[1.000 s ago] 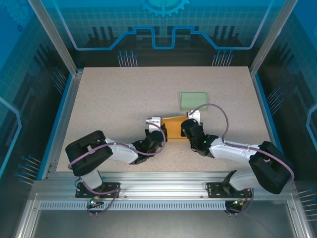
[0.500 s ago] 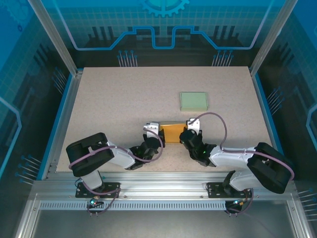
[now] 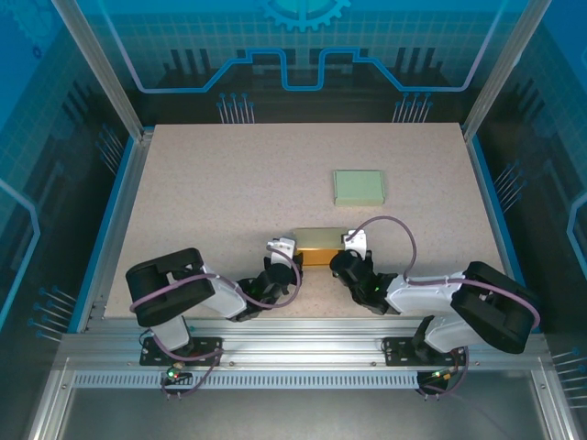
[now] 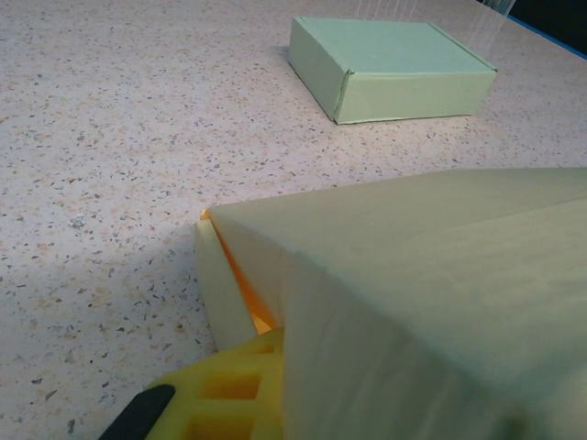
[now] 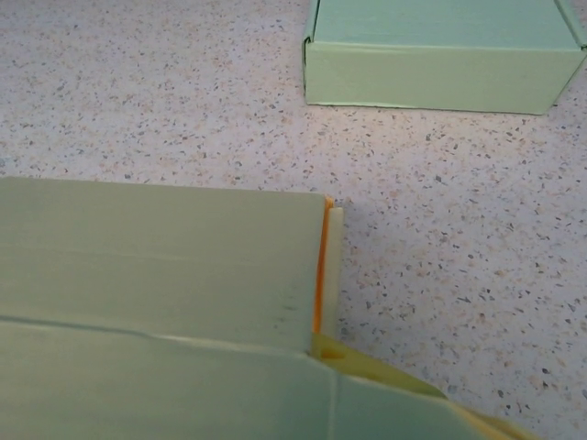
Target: Fold the paper box
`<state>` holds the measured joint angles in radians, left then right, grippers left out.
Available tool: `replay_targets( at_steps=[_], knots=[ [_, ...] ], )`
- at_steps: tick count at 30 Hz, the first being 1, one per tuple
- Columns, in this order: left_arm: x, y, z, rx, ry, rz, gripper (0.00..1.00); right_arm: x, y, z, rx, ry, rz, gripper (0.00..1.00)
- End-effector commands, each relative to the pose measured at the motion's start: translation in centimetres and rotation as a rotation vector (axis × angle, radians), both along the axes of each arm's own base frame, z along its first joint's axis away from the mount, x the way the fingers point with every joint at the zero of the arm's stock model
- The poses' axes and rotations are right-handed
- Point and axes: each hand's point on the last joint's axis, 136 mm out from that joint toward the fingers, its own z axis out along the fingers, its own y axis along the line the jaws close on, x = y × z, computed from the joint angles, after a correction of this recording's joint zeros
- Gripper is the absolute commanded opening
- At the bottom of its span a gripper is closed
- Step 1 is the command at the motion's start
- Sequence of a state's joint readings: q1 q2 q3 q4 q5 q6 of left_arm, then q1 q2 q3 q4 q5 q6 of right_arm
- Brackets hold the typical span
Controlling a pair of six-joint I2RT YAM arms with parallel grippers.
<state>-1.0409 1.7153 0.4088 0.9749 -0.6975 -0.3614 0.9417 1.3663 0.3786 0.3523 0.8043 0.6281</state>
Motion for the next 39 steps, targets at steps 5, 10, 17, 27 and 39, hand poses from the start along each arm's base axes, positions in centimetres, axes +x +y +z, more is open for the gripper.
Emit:
replay_targets(
  at_steps=[5,10,17,27,39],
  knots=[
    [-1.6,-1.7,-0.7,0.000,0.030,-0.115,0.15,-0.9,1.7,0.2,0.005,0.046,0.079,0.00],
    [-2.2,-1.6,0.0,-0.022,0.039,-0.139,0.56,-1.2,0.7,-0.9,-0.027,0.077,0.056,0.00],
    [-4.2,-1.0,1.6,-0.019,0.105,-0.189,0.89,-1.0,1.0,-1.1,-0.049,0.096,0.054,0.02],
    [-7.4,3.9,3.2,-0.046,0.302,-0.116,0.99,-2.3,0.0,-1.2,-0.053,0.160,0.042,0.36],
    [-7.1,6.8,11.1,-0.030,0.150,-0.083,0.99,-3.9,0.2,1.7,-0.050,0.180,0.094,0.73]
  ],
)
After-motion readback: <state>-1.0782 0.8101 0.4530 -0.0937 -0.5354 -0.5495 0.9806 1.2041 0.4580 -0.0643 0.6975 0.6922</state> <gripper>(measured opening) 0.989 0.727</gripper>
